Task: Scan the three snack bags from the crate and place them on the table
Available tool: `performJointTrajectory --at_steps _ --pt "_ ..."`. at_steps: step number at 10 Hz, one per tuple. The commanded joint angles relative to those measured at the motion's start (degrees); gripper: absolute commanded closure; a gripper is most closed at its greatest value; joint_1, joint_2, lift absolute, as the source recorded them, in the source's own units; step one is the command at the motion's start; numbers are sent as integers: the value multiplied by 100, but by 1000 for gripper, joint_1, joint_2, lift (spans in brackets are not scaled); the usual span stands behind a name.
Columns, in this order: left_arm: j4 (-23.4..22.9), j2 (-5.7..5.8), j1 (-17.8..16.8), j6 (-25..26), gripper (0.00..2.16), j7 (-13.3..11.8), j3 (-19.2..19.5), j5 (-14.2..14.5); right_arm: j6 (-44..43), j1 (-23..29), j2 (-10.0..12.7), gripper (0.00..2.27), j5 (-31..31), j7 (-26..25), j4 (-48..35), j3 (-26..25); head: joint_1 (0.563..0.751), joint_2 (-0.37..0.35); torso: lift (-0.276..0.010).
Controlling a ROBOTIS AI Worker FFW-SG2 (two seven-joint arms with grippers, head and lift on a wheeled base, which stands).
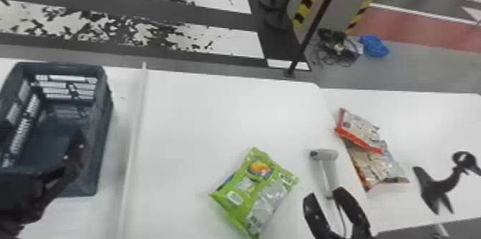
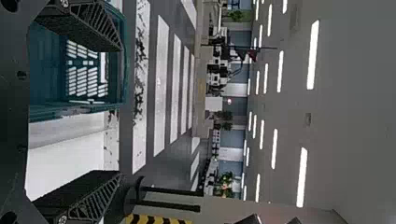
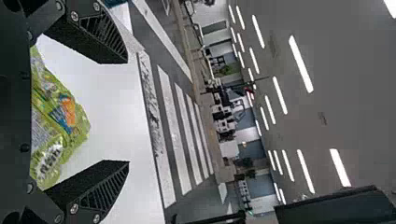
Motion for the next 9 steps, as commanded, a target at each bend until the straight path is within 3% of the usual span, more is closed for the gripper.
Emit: performJointTrajectory --at_steps 1,3,4,5,6,9 --pt "-6 -12 93 -67 56 -5 119 75 85 -7 -94 208 178 14 23 428 695 -172 -37" --pt "-6 -12 93 -67 56 -49 154 75 120 -25 -261 248 433 14 163 1043 695 -73 -37" --pt "3 -12 85 -67 56 -49 154 84 313 -95 -323 704 547 14 260 1263 695 -20 -37" --pt "12 -12 67 -67 56 -58 163 84 735 -209 -349 1585 547 14 313 1360 695 36 -37" --pt "38 -12 32 -50 56 -84 172 128 1263 -402 -349 2074 538 14 436 1360 695 80 -37" --pt "73 -12 -30 -32 56 -163 242 260 1315 -842 -332 2165 530 101 1042 1377 695 106 -37"
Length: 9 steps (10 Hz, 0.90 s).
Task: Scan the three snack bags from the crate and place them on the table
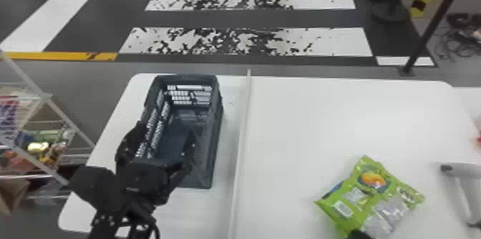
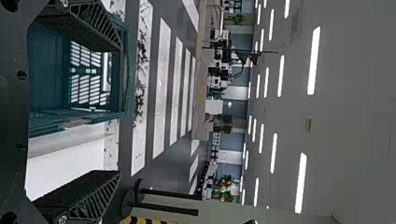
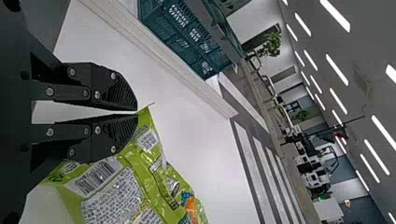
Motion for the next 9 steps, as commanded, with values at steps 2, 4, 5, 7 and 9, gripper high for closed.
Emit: performJointTrajectory --at_steps 2,4,5,7,9 --pt "-14 -10 -10 5 56 2 -5 26 50 -257 14 2165 -46 -12 407 6 695 95 -37" --pt "-23 -10 -10 40 56 2 -5 26 190 -310 14 2165 -64 -12 504 41 695 84 -37" --pt "-32 -1 -1 40 53 2 -14 26 331 -380 23 2165 -72 -20 601 59 695 85 -37" --pt "-85 -1 60 40 53 -7 -14 18 261 -416 23 2165 -99 -152 715 41 695 85 -37" --pt "-190 8 131 58 53 -16 -14 9 190 -416 23 2162 -116 -240 759 -73 695 66 -37"
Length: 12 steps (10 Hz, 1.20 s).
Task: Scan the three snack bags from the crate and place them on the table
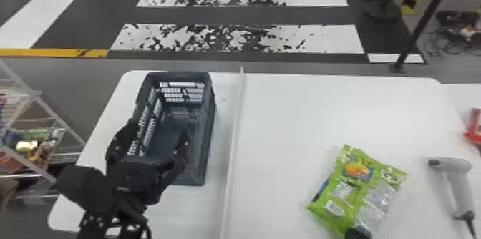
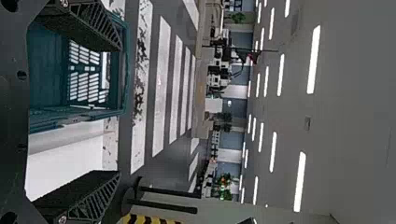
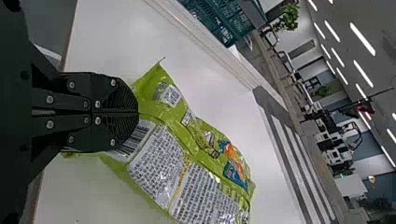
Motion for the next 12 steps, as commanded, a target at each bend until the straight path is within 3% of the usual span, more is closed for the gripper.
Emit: performJointTrajectory --at_steps 1,5,8,12 --pt "-50 1 47 4 53 0 0 -11 -69 0 0 2165 -19 -24 24 -111 695 48 -37" --pt "-76 -8 56 74 53 -9 -79 -73 -121 0 9 2162 -318 38 68 -683 695 -42 -37" --pt "-76 -17 56 180 53 -9 -114 -117 -139 624 35 2162 -678 310 -793 -929 695 -116 -37" --pt "-190 -17 82 285 53 -9 -132 -169 529 -27 193 2165 -318 108 -1180 -797 695 -76 -37"
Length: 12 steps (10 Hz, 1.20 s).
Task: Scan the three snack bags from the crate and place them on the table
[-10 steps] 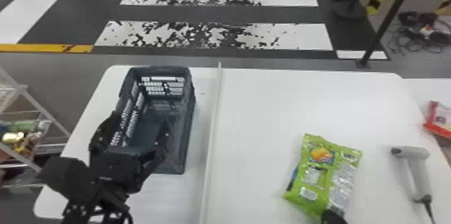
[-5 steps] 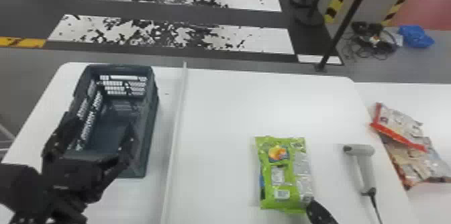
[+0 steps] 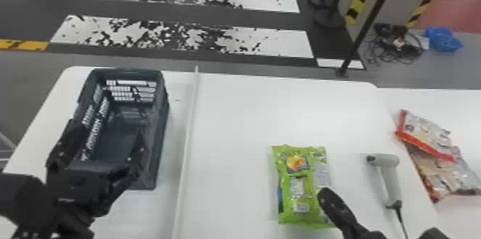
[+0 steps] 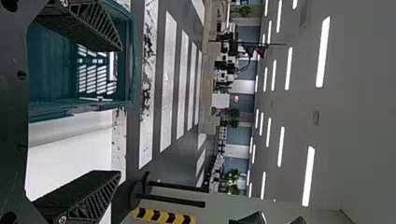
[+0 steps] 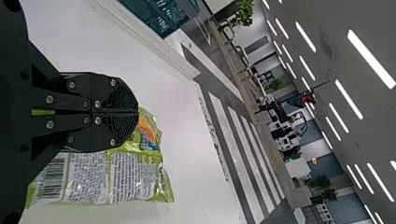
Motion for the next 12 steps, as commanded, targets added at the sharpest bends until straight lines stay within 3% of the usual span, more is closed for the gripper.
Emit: performJointTrajectory --at_steps 1,7,9,12 --pt "-61 17 2 98 53 0 -6 -17 126 -271 58 2162 274 -122 26 130 695 -67 -37" --pt "-78 122 -227 572 53 -123 -173 -26 -243 -1027 304 2162 1232 -817 932 648 695 -22 -37" --pt "-78 228 -253 572 53 -132 -164 18 -454 -1079 348 2162 1355 -914 1169 648 695 -18 -37" --pt "-87 228 -262 572 53 -158 -208 35 -788 -1123 330 2162 1373 -949 1512 543 695 -31 -37"
